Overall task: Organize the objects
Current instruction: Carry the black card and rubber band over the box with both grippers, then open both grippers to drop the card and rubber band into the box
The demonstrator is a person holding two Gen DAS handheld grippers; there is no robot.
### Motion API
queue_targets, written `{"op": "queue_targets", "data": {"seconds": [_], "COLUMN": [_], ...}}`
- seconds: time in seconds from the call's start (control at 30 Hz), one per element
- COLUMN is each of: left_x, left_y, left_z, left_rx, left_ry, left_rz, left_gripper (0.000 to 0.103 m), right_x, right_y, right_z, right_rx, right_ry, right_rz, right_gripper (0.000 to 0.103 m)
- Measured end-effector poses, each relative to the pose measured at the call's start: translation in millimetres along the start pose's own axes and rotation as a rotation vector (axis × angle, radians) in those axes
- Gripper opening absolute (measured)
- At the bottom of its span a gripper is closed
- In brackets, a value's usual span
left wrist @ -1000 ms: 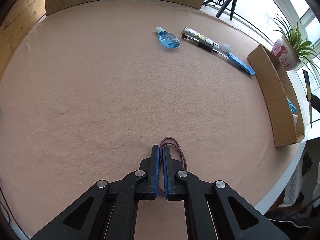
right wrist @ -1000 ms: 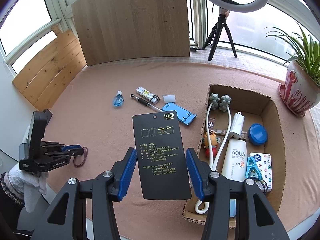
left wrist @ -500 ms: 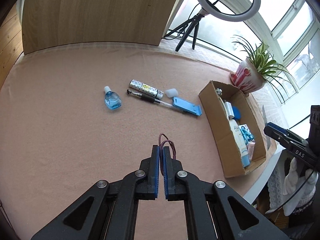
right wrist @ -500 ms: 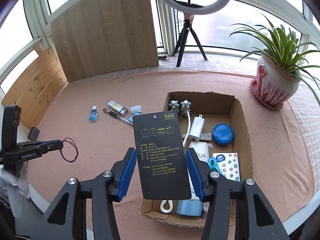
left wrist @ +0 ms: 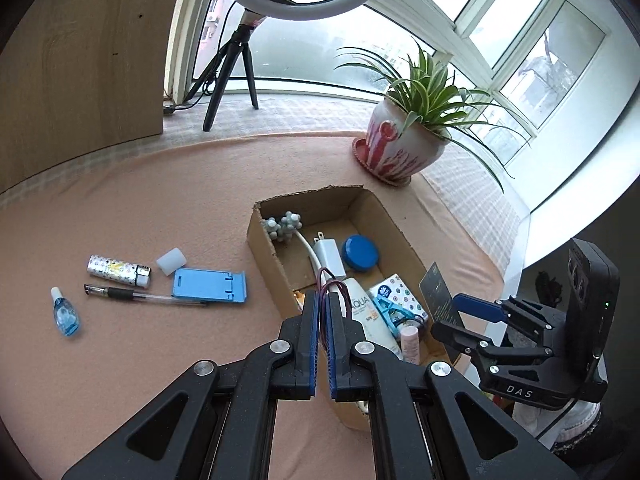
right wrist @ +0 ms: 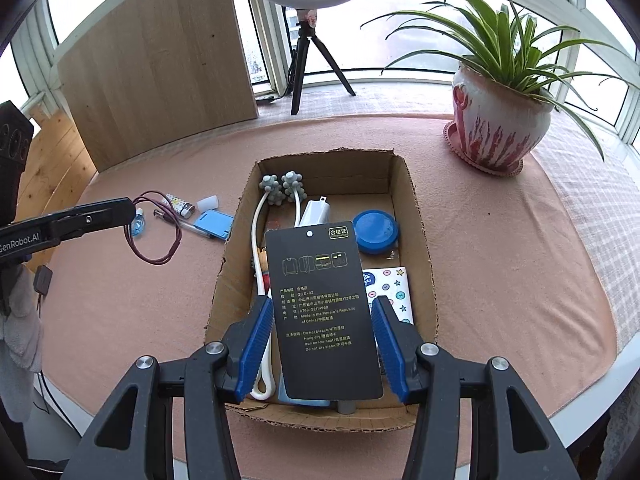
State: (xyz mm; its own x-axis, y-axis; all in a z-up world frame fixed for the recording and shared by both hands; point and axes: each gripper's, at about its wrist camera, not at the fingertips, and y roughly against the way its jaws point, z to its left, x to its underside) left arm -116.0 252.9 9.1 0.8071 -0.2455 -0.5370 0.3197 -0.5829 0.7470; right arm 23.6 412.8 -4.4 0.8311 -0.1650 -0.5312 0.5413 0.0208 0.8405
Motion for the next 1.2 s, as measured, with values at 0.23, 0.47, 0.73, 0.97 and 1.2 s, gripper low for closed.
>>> {"op": "queue_targets", "data": {"seconds": [0.23, 0.47, 0.73, 0.97, 1.2], "left_x": [-8, 8, 53, 92, 120], "left_y": [-40, -36, -9, 26, 49], "left_z": [-27, -7, 36, 87, 125], "left_rx": [-0.027, -0.060, -0.168, -0.238, -0.272], "left_ry": [-0.067, -0.004, 0.070, 0.195, 0.283], "left_rz": [0.081, 0.081, 0.106, 0.099, 0.084], "left_gripper": [0.011, 0.016, 0.016, 0.016, 0.016], "right_x": [3, 1, -6, -18, -32], "right_y": [1, -1, -9, -19, -32], "right_z": [-18, -28, -7, 31, 73], "right_rx": [-0.028, -0.064, -0.094, -0.116, -0.158], "right_ry": [-0.041, -0.086, -0.040, 0.056, 0.119], "right_rz": [-0.003, 0.004, 0.023, 0.035, 0.055], "right_gripper": [0.049, 0.058, 0.058, 0.058, 0.058]}}
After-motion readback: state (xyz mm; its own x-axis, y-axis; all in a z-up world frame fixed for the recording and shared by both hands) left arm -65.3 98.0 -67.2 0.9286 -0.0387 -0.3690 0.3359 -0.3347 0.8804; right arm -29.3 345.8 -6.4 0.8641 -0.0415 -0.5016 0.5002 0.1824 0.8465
